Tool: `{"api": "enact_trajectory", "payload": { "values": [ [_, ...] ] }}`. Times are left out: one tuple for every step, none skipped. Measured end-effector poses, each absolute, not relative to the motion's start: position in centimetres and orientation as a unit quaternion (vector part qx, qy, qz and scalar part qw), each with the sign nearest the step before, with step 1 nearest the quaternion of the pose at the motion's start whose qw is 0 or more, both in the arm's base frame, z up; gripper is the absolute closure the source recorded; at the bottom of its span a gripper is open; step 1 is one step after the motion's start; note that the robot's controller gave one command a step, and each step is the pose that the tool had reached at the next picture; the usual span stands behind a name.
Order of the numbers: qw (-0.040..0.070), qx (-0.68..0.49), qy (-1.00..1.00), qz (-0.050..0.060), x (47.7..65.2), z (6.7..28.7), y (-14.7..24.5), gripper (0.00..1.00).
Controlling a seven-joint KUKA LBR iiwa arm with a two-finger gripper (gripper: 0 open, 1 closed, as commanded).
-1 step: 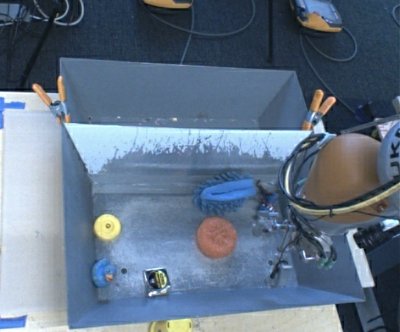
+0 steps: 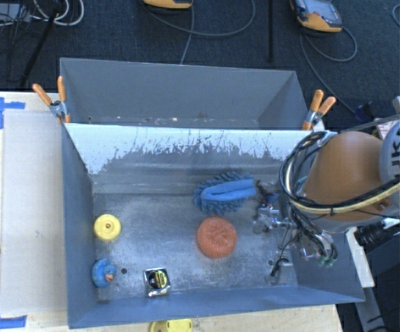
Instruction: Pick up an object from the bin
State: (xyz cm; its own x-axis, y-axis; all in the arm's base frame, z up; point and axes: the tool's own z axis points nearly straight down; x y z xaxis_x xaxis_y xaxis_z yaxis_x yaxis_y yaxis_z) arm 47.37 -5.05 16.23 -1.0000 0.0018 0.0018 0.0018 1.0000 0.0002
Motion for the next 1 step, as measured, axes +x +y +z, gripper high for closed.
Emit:
{"api": "enact_trajectory", "payload": {
  "values": [
    [-0.002,0.011,-1.0,0.001,50.18,12.46,-0.43,0.0]
  ]
}}
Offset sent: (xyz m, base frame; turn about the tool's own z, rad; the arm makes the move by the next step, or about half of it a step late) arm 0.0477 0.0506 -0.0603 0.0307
